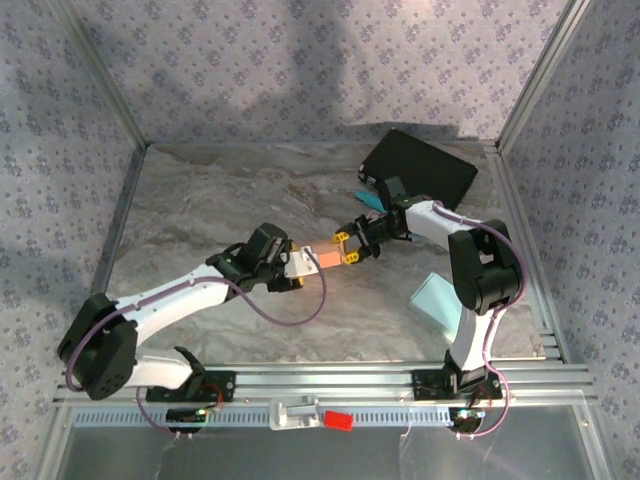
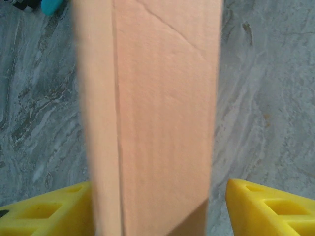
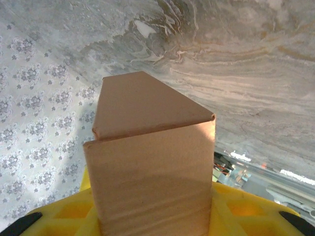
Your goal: Fold the paper box
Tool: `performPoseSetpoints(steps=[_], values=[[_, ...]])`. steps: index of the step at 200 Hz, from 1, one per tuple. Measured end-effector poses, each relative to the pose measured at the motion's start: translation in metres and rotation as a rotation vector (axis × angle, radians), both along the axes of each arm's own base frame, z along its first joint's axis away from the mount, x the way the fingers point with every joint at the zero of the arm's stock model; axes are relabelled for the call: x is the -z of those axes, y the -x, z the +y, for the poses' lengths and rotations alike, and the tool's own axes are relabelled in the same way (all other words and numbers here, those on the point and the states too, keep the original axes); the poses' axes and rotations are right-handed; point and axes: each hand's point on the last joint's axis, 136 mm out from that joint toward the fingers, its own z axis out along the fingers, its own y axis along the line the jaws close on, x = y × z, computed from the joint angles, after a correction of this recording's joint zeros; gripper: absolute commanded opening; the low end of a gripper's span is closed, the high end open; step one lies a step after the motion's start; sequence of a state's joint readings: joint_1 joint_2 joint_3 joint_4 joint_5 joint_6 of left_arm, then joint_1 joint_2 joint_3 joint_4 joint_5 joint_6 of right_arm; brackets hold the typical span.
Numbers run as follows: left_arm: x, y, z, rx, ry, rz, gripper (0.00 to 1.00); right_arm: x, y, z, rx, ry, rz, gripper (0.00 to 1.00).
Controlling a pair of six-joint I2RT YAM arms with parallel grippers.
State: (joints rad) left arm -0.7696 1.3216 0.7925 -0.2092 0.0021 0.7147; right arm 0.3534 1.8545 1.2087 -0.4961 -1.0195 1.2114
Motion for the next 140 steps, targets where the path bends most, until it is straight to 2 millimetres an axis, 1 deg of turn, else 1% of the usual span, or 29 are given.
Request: performPoseSetpoints(steps=[12,32,52,63,79,110,123,140], values=[[-0.002,-0.003,-0.004,0.001,-0.001,-0.004,0.62,-0.001,0.003,0.0,-0.004,-0.005,0.018,0.45],[-0.003,-0.002,-0.007,0.014,-0.002,-0.003,0.53,-0.001,0.006,-0.001,-0.005,-0.009,0.038,0.48],[-0.003,0.002,-0.008,0.03,-0.014,0.015,0.42,-0.003,0.008,-0.002,-0.01,-0.019,0.052,0.53],[-0.004,0.003,-0.009,0.044,-0.02,0.024,0.39,-0.003,0.01,-0.003,-0.013,-0.023,0.058,0.58],[-0.006,0.006,-0.009,0.052,-0.025,0.046,0.37,-0.004,0.01,-0.003,-0.014,-0.027,0.063,0.64],[-0.008,0.014,-0.009,0.073,-0.032,0.093,0.37,-0.003,0.01,-0.01,-0.004,-0.02,0.071,0.69],[-0.009,0.019,-0.009,0.082,-0.038,0.123,0.38,-0.003,0.009,-0.018,0.007,0.0,0.066,0.69],[-0.011,0.027,-0.008,0.096,-0.054,0.179,0.38,-0.011,0.003,-0.032,0.036,0.031,0.011,0.69]])
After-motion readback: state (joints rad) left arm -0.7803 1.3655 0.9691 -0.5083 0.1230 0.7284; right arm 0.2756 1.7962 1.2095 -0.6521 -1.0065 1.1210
